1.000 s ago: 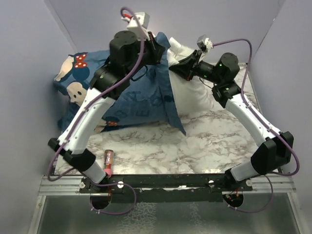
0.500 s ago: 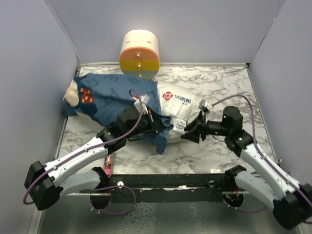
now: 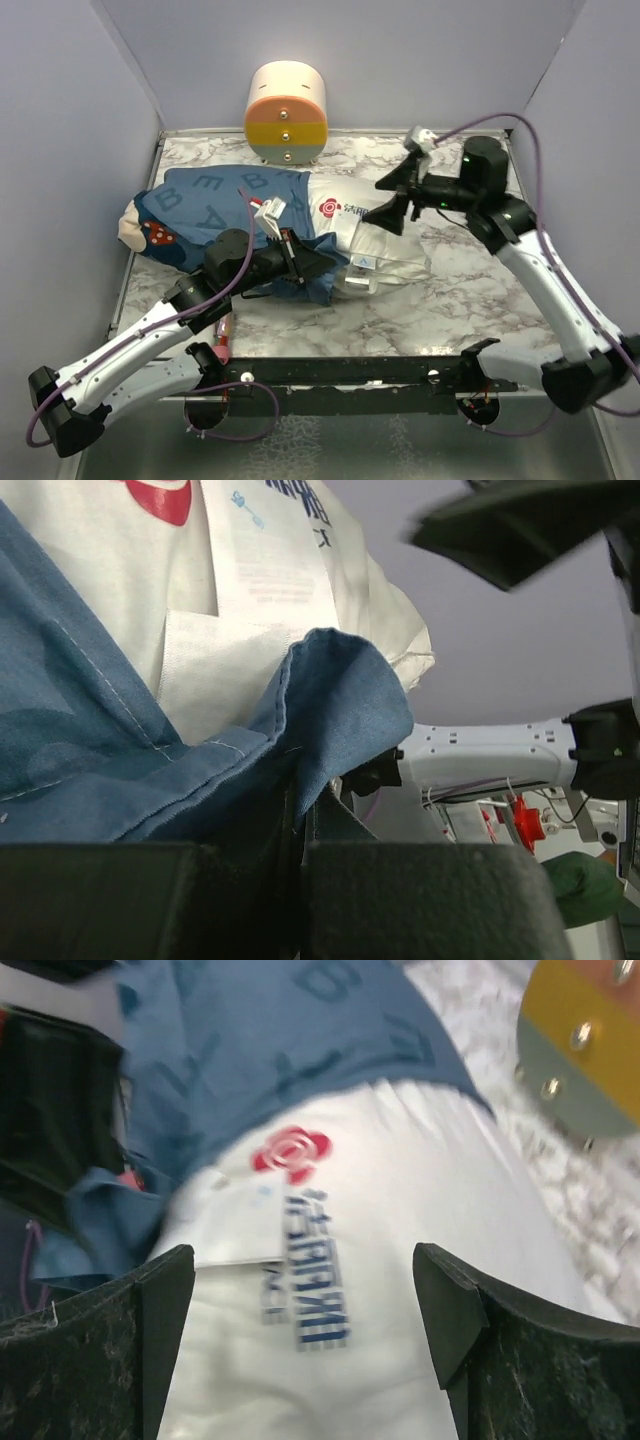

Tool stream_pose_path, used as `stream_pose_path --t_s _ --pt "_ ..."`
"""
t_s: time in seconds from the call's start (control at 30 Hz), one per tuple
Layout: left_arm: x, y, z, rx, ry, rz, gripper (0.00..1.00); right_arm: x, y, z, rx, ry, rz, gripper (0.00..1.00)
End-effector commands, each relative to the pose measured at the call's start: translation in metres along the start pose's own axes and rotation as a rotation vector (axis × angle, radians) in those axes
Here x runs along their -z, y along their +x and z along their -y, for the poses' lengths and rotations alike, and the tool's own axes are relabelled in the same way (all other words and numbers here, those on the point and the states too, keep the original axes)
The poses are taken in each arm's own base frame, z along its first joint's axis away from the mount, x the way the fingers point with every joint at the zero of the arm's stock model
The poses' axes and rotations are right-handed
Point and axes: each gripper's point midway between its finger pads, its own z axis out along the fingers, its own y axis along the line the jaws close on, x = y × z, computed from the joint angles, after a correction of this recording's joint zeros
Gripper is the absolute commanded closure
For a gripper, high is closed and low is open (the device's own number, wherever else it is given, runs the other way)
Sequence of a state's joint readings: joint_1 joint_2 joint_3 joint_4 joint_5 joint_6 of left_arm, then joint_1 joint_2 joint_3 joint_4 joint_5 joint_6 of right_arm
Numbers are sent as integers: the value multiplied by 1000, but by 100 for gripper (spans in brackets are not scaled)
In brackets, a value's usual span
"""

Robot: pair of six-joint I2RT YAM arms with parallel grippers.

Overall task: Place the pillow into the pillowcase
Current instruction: Stuff the pillow into the pillowcase.

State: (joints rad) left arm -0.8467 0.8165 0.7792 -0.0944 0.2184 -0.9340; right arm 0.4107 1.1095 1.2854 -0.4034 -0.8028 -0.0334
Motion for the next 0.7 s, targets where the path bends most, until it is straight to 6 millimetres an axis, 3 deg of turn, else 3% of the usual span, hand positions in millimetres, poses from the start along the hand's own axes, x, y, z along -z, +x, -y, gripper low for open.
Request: stream_pose_path --t_s 0.0,0.1,0.17,0.23,0.27,0.3,0.47,0.6,0.63,0.67 --pt "17 1 25 13 111 1 100 -31 86 20 -137 -34 -216 14" --pt "21 6 23 37 113 -7 100 -63 138 -10 -155 -94 -340 25" --pt "21 9 22 50 118 -19 100 -86 166 -37 -176 -148 -408 47" --pt "21 11 24 48 128 -31 100 -107 187 -52 -211 -155 -447 79" --pt "20 12 24 43 131 -35 100 -115 194 -50 -236 -127 -446 91" --pt "20 11 27 39 140 -37 100 -123 201 -43 -270 -77 -437 97" --pt "15 8 56 38 237 -96 100 -169 213 -1 -418 135 -340 99" --pt "14 17 58 48 233 -153 100 -197 211 17 -412 163 -320 99" --pt "15 19 53 62 199 -167 97 -199 205 16 -394 146 -303 99" --pt "19 19 51 64 168 -175 83 -199 198 13 -370 116 -278 99"
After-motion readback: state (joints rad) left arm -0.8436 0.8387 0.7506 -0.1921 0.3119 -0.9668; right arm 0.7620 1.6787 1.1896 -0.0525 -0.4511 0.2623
